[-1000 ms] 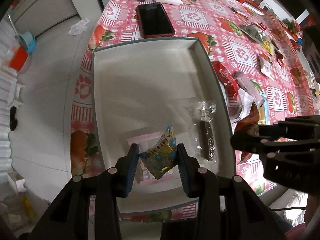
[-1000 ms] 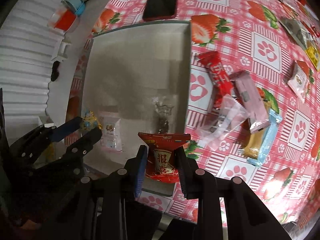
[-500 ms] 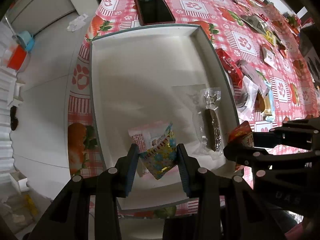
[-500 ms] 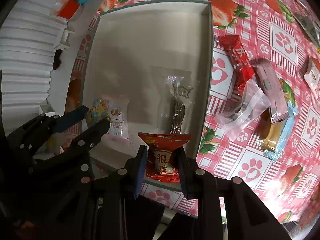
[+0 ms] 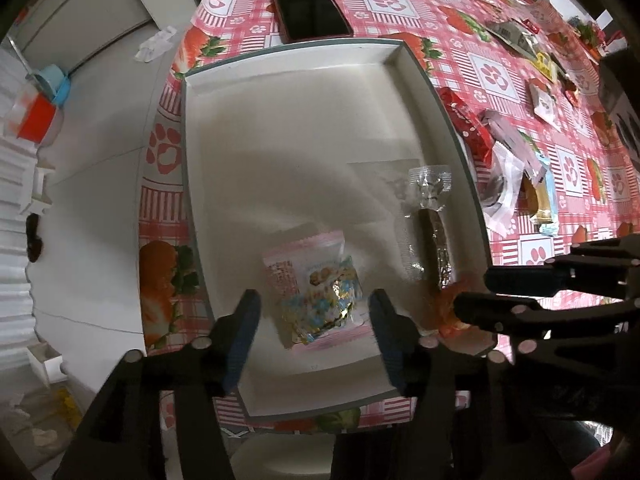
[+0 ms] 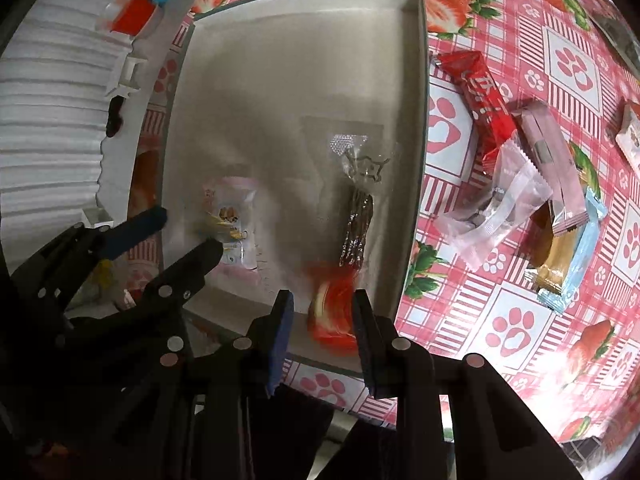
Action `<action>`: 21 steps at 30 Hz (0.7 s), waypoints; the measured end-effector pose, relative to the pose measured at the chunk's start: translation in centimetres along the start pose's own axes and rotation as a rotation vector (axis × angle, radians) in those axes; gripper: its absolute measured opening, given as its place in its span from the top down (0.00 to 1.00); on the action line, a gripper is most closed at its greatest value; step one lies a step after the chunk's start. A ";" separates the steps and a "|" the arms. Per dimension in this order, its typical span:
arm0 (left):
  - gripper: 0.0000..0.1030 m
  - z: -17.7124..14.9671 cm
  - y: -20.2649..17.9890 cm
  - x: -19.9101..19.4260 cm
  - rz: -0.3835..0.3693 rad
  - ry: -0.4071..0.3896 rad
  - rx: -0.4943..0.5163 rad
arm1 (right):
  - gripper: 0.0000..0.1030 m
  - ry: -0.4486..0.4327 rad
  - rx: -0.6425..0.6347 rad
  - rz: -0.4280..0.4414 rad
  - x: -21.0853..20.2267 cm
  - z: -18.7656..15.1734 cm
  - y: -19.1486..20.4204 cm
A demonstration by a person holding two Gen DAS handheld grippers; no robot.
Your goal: Organize snacks
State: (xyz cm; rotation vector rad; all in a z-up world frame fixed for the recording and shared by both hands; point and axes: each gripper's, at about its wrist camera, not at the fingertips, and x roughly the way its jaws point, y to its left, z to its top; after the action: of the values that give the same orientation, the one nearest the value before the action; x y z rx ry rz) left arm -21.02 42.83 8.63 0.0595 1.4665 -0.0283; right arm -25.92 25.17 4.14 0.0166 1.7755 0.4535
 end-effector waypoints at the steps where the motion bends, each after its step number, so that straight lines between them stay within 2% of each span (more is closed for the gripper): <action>1: 0.30 0.0 0.1 0.0 0.006 -0.001 -0.006 | 0.69 -0.001 0.009 0.002 0.0 0.0 -0.2; 2: 0.30 0.1 0.2 0.0 0.012 -0.001 -0.012 | 0.68 -0.003 0.015 0.002 0.0 -0.1 -0.4; 4: 0.29 0.3 0.6 0.0 0.016 0.003 -0.024 | 0.50 -0.013 0.036 -0.010 -0.3 -0.1 -1.0; 5: 0.26 0.3 0.7 0.0 0.008 0.006 -0.031 | 0.35 -0.022 0.048 -0.013 -0.5 -0.2 -1.4; 6: 0.23 0.4 0.8 -0.1 -0.003 0.006 -0.038 | 0.27 -0.030 0.060 -0.006 -0.8 -0.2 -1.8; 11: 0.23 0.9 -0.5 -0.6 -0.013 -0.010 0.002 | 0.24 -0.064 0.107 0.003 -2.0 -0.5 -3.8; 12: 0.23 1.1 -0.8 -0.8 -0.018 -0.012 0.013 | 0.09 -0.072 0.123 0.000 -2.3 -0.7 -4.5; 13: 0.23 1.3 -1.3 -0.9 -0.028 -0.014 0.025 | 0.00 -0.080 0.139 -0.003 -2.6 -0.6 -5.1; 17: 0.23 2.4 -2.8 -1.4 -0.080 -0.009 0.052 | 0.00 -0.125 0.248 -0.032 -3.9 -1.9 -8.9; 21: 0.23 4.3 -4.8 -2.1 -0.128 -0.015 0.072 | 0.00 -0.133 0.371 -0.045 -4.5 -3.6 -13.1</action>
State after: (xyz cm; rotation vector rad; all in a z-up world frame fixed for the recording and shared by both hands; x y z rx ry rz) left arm -17.26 37.79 11.00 0.0236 1.4521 -0.1856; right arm -25.12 10.84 4.95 0.2611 1.7029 0.0832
